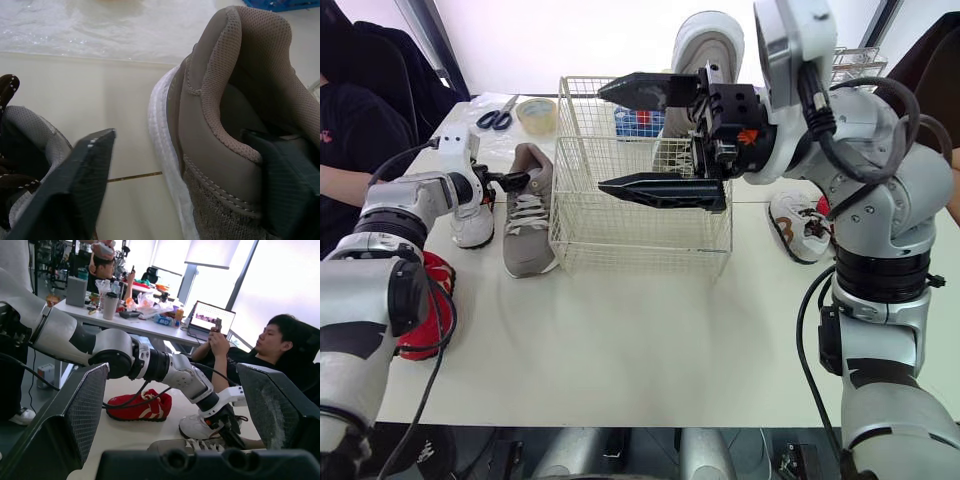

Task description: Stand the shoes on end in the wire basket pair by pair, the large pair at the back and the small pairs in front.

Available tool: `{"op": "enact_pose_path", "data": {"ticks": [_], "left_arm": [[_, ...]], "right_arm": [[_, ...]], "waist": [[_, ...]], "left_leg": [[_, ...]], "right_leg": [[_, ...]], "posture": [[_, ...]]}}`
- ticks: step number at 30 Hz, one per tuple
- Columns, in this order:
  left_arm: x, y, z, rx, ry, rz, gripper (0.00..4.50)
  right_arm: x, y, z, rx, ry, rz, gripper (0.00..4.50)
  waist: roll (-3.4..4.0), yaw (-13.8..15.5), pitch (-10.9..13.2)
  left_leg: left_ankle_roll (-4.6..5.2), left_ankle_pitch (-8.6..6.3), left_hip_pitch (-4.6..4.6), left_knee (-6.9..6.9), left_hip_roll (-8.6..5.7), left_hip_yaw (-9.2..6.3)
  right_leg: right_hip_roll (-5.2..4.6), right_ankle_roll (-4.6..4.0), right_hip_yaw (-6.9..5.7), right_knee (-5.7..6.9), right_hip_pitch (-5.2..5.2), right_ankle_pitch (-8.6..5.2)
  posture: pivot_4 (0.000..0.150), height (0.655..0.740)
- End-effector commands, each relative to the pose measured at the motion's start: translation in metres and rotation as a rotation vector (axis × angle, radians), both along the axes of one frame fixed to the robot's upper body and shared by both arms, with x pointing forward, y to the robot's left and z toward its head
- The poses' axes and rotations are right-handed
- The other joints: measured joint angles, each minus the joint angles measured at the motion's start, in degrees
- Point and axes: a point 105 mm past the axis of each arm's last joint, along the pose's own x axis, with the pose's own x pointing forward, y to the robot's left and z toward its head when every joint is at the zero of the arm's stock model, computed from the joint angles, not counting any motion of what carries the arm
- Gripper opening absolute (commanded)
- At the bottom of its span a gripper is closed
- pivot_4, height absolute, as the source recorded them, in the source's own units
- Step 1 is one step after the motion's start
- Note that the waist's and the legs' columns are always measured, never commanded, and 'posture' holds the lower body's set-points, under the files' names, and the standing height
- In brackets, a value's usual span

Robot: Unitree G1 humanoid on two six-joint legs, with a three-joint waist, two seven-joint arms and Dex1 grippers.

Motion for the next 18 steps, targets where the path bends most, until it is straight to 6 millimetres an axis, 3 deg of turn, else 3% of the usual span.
{"op": "enact_pose_path", "data": {"ticks": [1, 5, 10, 14, 18], "left_arm": [[-0.001, 0.011, 0.0, 0.001, -0.005, 0.056, 2.11], [0.001, 0.013, 0.007, -0.036, -0.032, 0.084, 0.17], [0.004, 0.026, 0.048, -0.084, -0.165, 0.162, 0.05], [0.002, 0.032, 0.122, -0.12, -0.43, 0.194, 0.05], [-0.033, 0.025, 0.237, -0.135, -0.865, 0.174, 0.05]], "right_arm": [[-0.008, -0.001, 0.009, 0.009, -0.056, 0.003, 4.5], [-0.007, -0.001, 0.009, 0.008, -0.058, -0.003, 4.5], [-0.004, -0.001, 0.009, 0.006, -0.061, -0.009, 4.5], [-0.002, -0.001, 0.009, 0.006, -0.064, -0.011, 4.5], [0.0, 0.001, 0.01, 0.011, -0.064, -0.009, 4.5]], "waist": [[-0.03, -0.03, -0.02], [-0.03, -0.14, -0.03], [-0.08, -0.12, 0.0], [-0.37, -0.12, 0.12], [-0.67, -0.11, 0.28]], "left_leg": [[0.0, 0.0, 0.0, 0.01, 0.0, 0.0], [0.0, 0.0, 0.03, 0.02, 0.02, 0.0], [0.0, 0.0, 0.0, 0.06, 0.02, 0.0], [-0.01, 0.01, -0.16, 0.06, 0.02, 0.0], [-0.35, 0.21, -0.67, 0.24, 0.03, -0.04]], "right_leg": [[0.0, 0.0, 0.0, 0.01, 0.0, 0.0], [0.02, 0.0, 0.0, 0.08, -0.01, 0.0], [0.02, 0.0, 0.0, 0.08, -0.01, 0.0], [0.02, 0.0, -0.01, 0.11, -0.19, 0.0], [0.02, 0.01, -0.04, 0.11, -0.53, 0.01]], "posture": [[0.15, 0.74], [0.15, 0.74], [0.15, 0.74], [0.15, 0.74], [0.15, 0.74]]}}
